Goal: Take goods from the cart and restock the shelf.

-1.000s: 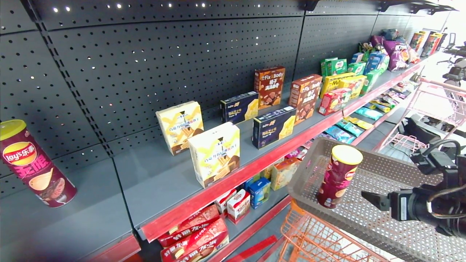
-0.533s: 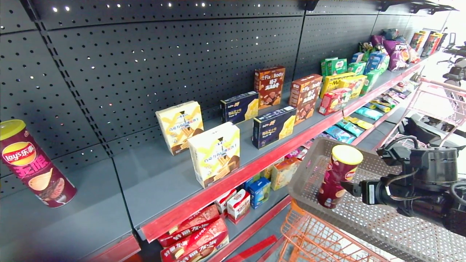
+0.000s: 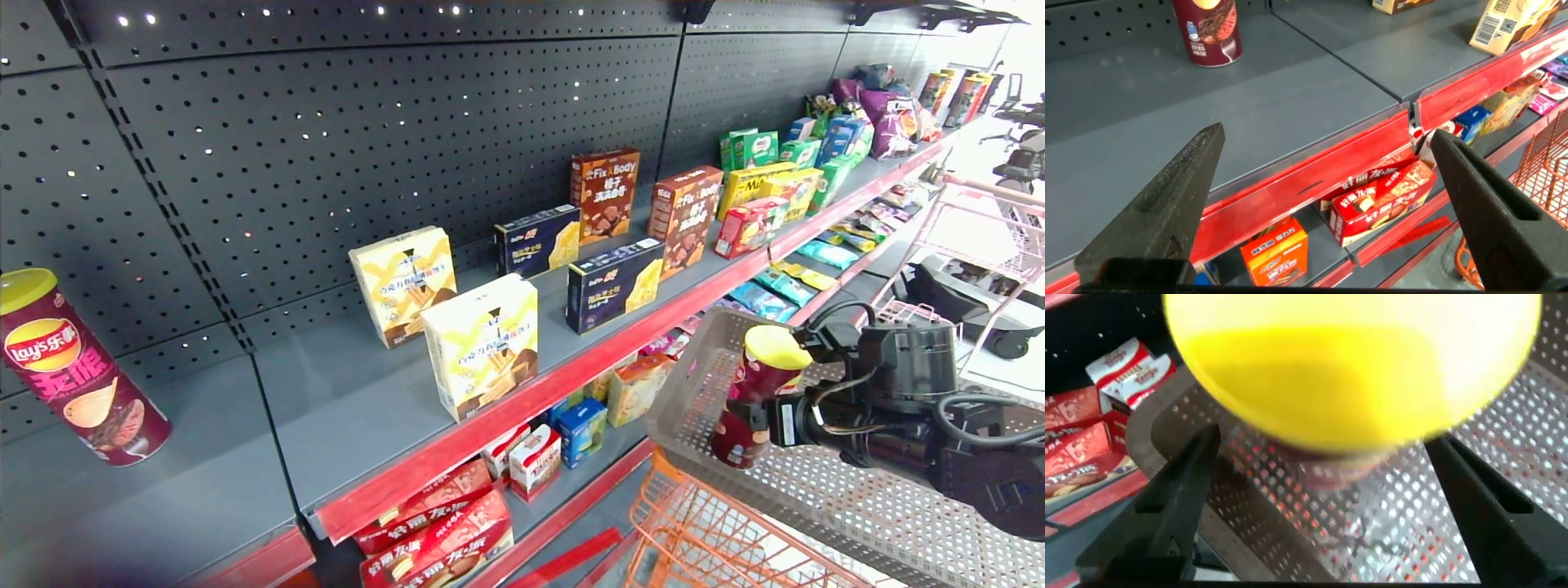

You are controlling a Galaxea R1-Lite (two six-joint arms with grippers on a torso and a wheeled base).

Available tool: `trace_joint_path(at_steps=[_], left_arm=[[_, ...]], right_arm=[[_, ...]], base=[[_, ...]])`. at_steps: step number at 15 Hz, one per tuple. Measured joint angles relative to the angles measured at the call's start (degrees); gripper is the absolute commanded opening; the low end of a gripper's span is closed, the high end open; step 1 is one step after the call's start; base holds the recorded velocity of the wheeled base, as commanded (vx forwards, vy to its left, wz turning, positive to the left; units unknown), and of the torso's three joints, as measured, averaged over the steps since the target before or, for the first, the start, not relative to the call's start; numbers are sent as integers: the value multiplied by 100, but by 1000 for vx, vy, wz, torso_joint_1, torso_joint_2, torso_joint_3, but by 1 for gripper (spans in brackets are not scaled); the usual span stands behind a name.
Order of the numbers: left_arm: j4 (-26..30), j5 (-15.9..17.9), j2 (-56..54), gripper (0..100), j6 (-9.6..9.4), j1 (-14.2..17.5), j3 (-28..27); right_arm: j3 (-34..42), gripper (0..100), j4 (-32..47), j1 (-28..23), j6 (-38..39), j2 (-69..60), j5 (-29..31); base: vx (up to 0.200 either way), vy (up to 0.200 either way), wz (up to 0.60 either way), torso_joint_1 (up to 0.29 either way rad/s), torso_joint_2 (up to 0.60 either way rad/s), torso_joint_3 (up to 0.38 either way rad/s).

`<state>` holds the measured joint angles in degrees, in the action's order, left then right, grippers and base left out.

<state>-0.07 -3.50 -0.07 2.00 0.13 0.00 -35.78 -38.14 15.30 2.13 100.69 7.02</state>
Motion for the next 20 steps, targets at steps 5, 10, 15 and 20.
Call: trace_joint_path(at_steps=[5,10,15,20], left_arm=[[0,0,0,100,0,5,0],[0,0,0,100,-1,0,0],[0,0,0,100,0,5,0],[0,0,0,100,0,0,0]], right_arm=[[-349,100,-532,2,-206,606,0],[-1067,0,-1083,51,-311,1543,45],[-1017,0,-1162,10,-333,1463,80],[-385,0,-1129,5,-402,369,80]], base=[[0,0,0,0,0,0],[0,0,0,0,0,0],[0,0,0,0,0,0],[0,0,0,0,0,0]])
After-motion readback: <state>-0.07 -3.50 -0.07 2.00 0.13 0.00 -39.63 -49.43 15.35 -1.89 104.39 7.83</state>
